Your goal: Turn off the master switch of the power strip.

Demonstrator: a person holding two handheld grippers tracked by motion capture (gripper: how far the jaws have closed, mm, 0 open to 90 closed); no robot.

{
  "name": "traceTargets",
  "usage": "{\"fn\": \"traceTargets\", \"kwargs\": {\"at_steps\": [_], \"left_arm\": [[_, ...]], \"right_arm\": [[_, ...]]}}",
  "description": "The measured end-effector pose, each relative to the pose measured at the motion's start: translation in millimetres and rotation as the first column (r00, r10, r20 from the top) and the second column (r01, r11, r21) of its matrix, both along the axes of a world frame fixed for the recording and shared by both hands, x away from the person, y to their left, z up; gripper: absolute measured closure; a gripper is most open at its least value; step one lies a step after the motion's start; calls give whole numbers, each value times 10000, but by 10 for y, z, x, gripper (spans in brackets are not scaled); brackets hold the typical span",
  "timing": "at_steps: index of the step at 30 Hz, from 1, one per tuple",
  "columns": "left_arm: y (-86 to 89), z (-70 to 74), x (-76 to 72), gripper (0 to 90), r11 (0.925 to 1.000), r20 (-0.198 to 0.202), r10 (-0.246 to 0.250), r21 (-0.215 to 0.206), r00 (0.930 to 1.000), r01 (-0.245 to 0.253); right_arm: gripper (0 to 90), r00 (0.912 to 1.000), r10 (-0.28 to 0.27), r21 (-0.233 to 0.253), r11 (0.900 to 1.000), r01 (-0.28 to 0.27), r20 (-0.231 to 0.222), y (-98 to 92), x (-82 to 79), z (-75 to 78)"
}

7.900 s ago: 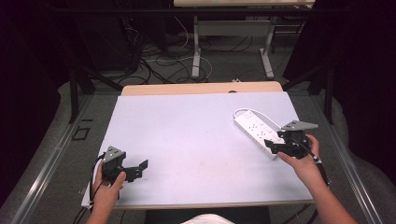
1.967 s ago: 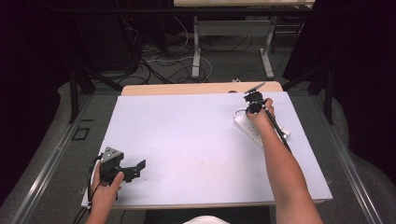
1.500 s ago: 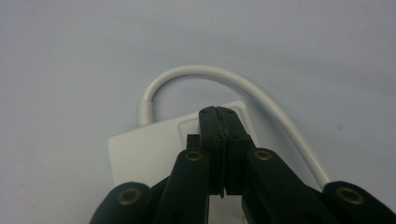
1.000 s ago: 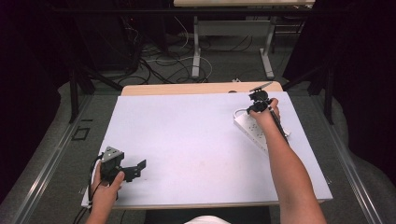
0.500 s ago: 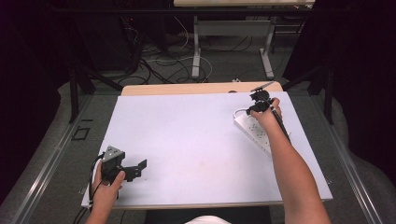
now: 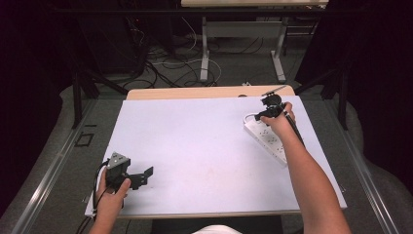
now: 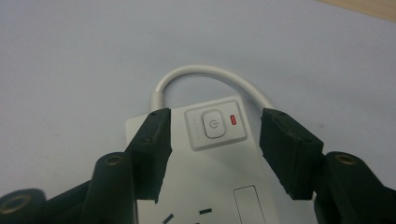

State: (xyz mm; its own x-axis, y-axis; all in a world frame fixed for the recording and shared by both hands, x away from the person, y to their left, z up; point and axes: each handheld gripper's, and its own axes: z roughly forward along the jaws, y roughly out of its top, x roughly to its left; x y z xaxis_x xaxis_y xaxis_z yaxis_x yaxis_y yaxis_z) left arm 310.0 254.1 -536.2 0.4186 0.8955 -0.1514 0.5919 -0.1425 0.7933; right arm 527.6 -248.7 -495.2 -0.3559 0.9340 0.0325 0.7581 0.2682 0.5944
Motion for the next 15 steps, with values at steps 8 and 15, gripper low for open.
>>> {"fn": "traceTargets", "kwargs": {"at_steps": [8,15], "left_arm": [[-14,-6,9,28,10000,70,-45,42,10000,45],[-9,-5,8,28,10000,38,-54,75,10000,54]], "right_arm": [[398,9991,305,-163,9994,-301,284,5,-69,62],[374,9955,775,-283,9967,-761,540,27,-142,113]]}}
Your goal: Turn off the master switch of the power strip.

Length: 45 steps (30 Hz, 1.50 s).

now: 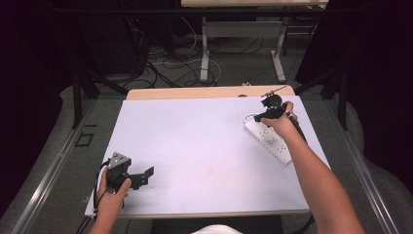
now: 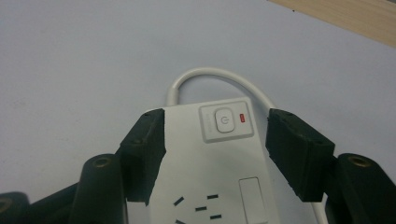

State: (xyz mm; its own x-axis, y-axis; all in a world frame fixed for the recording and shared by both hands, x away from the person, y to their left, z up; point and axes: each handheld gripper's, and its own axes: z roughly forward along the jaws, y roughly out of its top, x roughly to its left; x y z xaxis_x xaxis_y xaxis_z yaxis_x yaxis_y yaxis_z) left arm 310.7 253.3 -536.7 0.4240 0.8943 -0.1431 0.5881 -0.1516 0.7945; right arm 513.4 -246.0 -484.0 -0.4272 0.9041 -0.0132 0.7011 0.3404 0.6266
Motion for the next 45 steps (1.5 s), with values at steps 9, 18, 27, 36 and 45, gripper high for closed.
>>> {"fn": "traceTargets", "kwargs": {"at_steps": [9,18,27,36,45], "left_arm": [[0,2,2,28,10000,-3,5,21,10000,-5],[7,8,-1,28,10000,32,43,-20,10000,-43],[9,10,-4,28,10000,64,70,-50,10000,-70],[8,13,-7,28,10000,52,67,-39,10000,-66],[6,14,-10,29,9999,41,88,-56,10000,-87]], "right_arm": [[263,9977,673,-115,9977,-672,93,112,-144,92],[62,9956,908,-403,9951,-899,218,227,-305,127],[0,9911,1298,-544,9903,-1282,281,273,-493,186],[0,9844,1729,-613,9834,-1707,322,251,-698,248],[0,9771,2048,-590,9777,-2014,581,173,-873,312]]}}
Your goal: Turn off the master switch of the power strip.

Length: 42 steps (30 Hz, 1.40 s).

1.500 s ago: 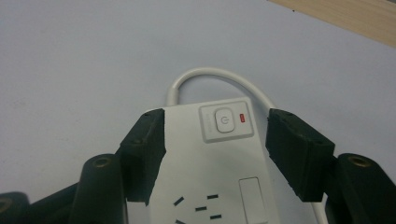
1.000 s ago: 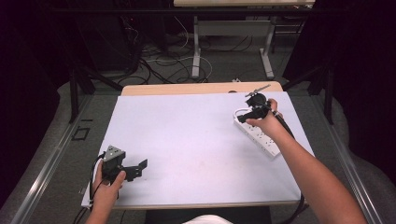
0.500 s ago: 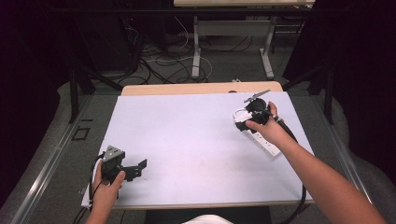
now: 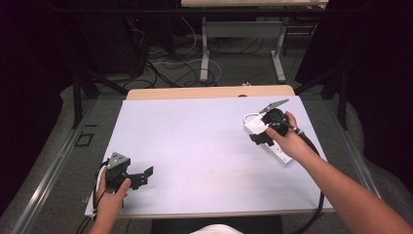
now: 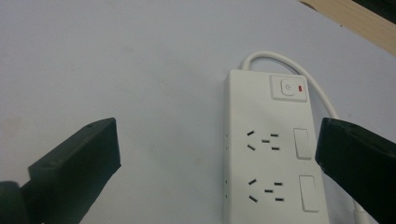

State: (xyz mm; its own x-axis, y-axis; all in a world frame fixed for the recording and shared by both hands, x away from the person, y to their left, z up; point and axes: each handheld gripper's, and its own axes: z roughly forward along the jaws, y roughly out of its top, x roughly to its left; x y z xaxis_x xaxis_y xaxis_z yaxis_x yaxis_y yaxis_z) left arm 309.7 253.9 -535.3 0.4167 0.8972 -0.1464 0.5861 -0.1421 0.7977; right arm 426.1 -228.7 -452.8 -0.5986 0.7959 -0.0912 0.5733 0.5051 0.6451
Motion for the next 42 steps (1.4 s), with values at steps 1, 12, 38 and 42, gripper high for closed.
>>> {"fn": "traceTargets", "kwargs": {"at_steps": [1,12,38,42], "left_arm": [[-2,-2,0,28,10000,23,15,-15,10000,-15],[-5,1,-2,29,10000,46,30,-16,10000,-30],[-12,2,-9,29,10000,32,35,-5,10000,-35],[-12,2,-11,29,10000,34,56,-23,10000,-56]], "right_arm": [[0,10000,21,-43,10000,-21,54,-11,-25,8],[0,9986,475,-454,9979,-465,212,-84,-294,-33],[0,9981,344,1449,9886,-414,503,-253,-761,-450],[0,9966,438,1388,9889,-531,697,-279,-813,-517]]}}
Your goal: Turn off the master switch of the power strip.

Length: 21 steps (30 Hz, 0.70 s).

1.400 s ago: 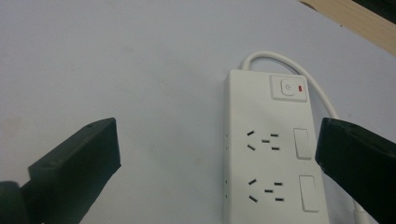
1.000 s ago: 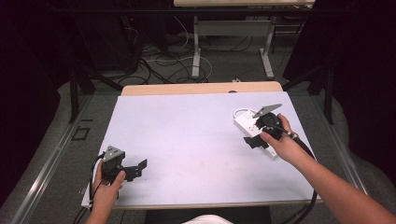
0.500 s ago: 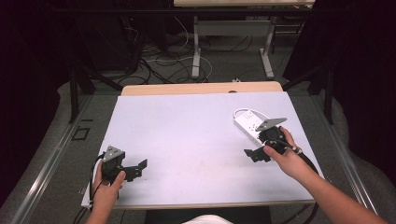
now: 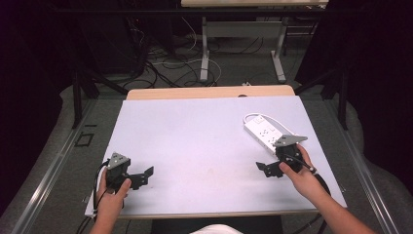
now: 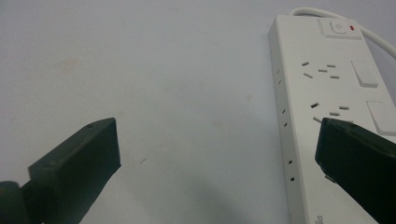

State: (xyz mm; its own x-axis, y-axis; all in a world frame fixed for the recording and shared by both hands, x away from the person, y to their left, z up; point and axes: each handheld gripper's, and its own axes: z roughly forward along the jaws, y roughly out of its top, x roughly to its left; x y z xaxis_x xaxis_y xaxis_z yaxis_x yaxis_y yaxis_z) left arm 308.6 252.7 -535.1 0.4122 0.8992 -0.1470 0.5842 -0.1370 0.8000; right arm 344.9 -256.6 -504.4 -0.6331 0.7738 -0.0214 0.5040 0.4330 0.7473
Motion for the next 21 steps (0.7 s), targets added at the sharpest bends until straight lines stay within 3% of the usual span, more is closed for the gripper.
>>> {"fn": "traceTargets", "kwargs": {"at_steps": [6,11,15,21], "left_arm": [[-1,2,-3,29,10000,2,-4,14,10000,4],[9,4,-1,29,10000,-8,-3,8,10000,3],[10,6,-5,30,10000,-12,0,-15,10000,0],[10,6,-4,29,10000,-2,3,-2,10000,-3]], "right_arm": [[0,9999,79,294,9995,-82,90,-11,-112,-138],[0,9998,-153,658,9977,143,153,-37,-179,-233],[0,9974,-558,995,9937,511,448,-76,-221,-288],[0,9892,-969,619,9940,905,1104,-176,-285,-341]]}}
